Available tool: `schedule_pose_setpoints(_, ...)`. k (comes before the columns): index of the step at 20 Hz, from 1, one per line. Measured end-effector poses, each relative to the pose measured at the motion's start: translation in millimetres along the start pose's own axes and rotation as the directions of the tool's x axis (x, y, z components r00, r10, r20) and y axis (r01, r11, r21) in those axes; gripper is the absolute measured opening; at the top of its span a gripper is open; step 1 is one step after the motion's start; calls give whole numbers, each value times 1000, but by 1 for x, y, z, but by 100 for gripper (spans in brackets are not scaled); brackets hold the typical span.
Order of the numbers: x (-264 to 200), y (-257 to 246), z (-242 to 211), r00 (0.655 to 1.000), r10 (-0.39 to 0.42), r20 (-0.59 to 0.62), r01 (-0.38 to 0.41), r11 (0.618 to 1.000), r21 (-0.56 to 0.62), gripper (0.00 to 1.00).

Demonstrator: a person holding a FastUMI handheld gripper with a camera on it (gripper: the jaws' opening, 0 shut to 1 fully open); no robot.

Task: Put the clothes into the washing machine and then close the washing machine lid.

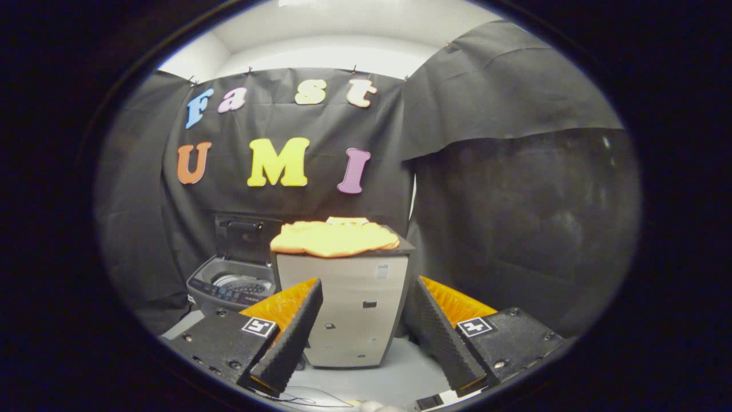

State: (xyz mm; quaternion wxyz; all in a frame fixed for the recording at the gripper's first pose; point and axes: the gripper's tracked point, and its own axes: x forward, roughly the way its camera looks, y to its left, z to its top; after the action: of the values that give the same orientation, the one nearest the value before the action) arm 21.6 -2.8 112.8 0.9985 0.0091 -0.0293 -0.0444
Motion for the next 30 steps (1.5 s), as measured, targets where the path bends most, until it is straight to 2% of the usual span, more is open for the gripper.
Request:
schedule_pose_setpoints(6, 50, 10, 86, 998, 26, 61, -22, 997, -74, 100)
schedule_pose_setpoints(12, 127, 33, 144, 993, 87, 83, -84, 996, -34, 100)
schedule_pose_setpoints(16, 191, 42, 172, 990, 124, 64, -126, 991, 41, 100)
schedule_pose_setpoints(24, 334, 44, 190, 988, 153, -19, -152, 986, 62, 100)
schedule_pose_setpoints(30, 415, 58, 145, 971, 151, -187, -149, 989, 26, 100)
